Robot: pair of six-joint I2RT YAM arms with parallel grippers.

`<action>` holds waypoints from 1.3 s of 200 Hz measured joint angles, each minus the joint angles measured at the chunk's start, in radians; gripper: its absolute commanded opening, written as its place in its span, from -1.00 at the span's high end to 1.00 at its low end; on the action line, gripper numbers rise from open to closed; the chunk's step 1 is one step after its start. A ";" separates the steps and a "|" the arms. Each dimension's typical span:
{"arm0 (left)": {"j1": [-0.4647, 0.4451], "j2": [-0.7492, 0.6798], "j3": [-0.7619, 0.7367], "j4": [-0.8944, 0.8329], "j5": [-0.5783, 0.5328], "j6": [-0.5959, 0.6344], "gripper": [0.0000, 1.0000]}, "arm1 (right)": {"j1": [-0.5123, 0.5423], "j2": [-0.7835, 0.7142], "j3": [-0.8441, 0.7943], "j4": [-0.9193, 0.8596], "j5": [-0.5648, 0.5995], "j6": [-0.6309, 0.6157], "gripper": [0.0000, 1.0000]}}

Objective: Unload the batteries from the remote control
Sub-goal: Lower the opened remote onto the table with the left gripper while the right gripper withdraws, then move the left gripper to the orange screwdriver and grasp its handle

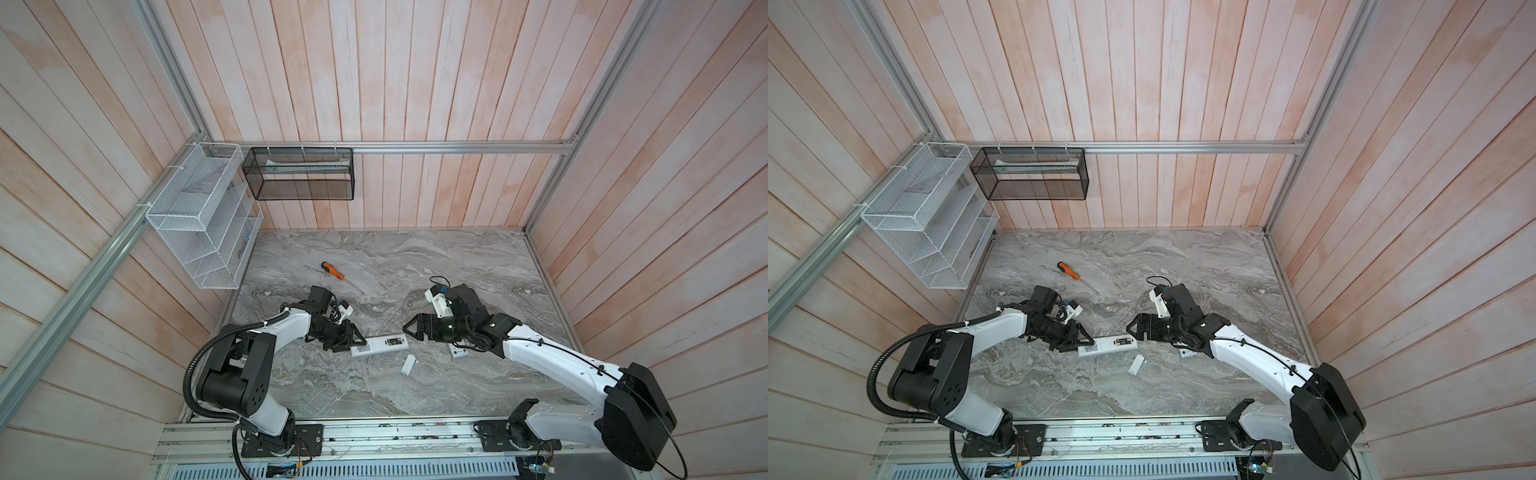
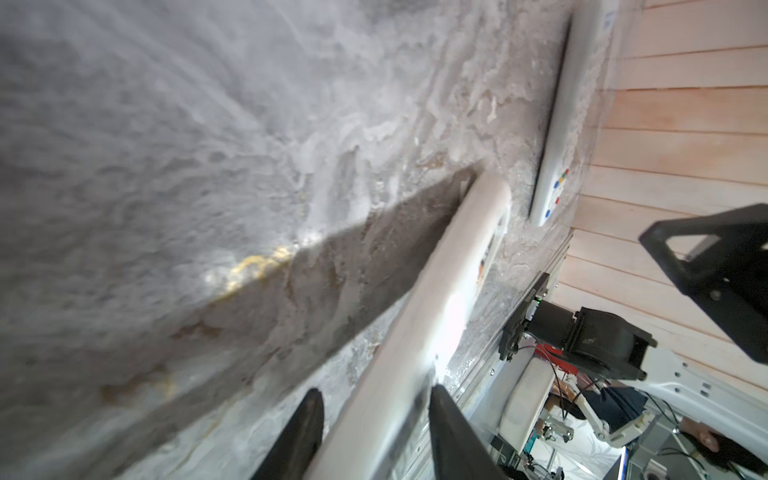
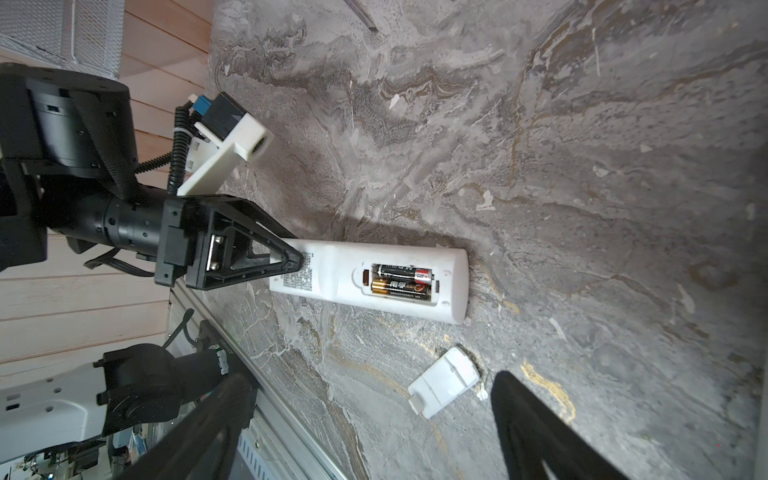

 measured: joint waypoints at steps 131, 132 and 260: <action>0.034 -0.192 0.151 -0.149 -0.239 0.004 -1.00 | -0.018 -0.011 0.000 0.004 -0.002 -0.022 -0.84; 0.034 -0.194 0.156 -0.149 -0.242 0.003 -1.00 | -0.018 -0.011 0.000 0.004 -0.002 -0.022 -0.84; 0.192 0.360 0.715 -0.184 -0.418 -0.075 -0.92 | -0.024 -0.043 -0.007 0.024 -0.019 -0.023 -0.84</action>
